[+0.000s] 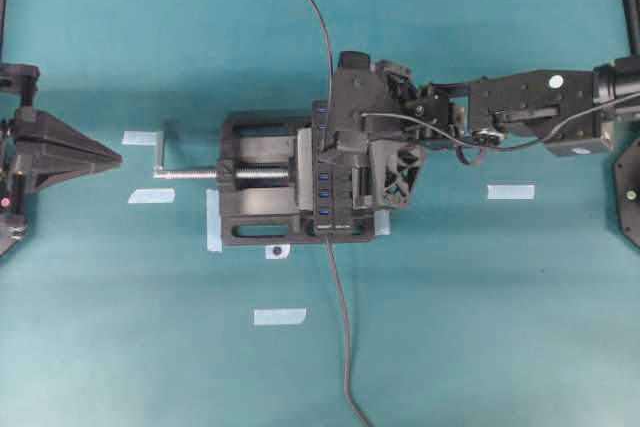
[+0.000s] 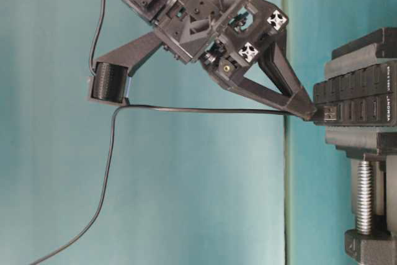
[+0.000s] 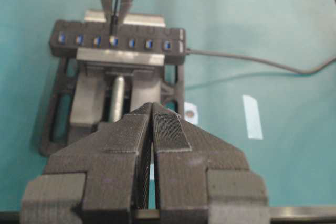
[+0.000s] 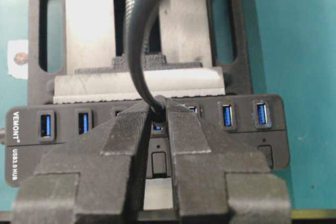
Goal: Insert the USB into the center port of the fixed hub
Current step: 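Align the plug with the center port using the right gripper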
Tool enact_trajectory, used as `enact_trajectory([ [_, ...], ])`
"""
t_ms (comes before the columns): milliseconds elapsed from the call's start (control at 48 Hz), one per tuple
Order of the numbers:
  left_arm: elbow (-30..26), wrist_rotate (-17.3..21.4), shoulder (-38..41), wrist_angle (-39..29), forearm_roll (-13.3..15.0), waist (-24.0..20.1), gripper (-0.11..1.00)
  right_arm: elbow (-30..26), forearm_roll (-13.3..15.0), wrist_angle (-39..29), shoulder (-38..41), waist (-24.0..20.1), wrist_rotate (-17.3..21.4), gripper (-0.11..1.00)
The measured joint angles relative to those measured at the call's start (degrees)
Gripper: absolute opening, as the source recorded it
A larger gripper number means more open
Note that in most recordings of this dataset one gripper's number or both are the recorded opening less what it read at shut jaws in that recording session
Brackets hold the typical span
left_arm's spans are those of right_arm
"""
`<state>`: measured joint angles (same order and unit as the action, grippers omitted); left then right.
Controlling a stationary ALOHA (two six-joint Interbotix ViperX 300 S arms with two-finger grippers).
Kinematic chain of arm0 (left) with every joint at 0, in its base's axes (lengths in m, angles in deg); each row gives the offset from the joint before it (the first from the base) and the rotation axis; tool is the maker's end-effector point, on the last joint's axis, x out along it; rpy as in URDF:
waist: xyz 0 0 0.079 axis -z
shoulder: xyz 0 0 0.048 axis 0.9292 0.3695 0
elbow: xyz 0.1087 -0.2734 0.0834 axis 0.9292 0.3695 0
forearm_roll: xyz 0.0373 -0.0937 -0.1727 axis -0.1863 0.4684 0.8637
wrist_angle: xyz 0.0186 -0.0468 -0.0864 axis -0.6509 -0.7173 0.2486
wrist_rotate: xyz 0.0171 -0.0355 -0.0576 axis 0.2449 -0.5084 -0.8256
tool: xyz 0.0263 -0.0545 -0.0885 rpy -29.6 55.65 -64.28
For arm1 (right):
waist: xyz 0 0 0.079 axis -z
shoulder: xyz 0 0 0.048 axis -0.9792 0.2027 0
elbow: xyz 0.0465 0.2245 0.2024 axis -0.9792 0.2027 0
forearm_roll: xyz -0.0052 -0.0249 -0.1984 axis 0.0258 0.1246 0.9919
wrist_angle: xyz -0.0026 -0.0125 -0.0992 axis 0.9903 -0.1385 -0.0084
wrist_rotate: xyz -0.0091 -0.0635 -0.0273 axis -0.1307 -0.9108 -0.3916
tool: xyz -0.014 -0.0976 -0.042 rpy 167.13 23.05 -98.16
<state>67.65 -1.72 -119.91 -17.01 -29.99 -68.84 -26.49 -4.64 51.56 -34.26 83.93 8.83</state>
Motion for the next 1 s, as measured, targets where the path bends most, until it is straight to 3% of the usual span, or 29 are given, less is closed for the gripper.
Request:
enact_trajectory([
  [1001,0.18,0.0,-0.09,0.0,0.0,0.0,0.0,0.0,0.0,-1.85,0.26,-0.35,0.0,0.11],
])
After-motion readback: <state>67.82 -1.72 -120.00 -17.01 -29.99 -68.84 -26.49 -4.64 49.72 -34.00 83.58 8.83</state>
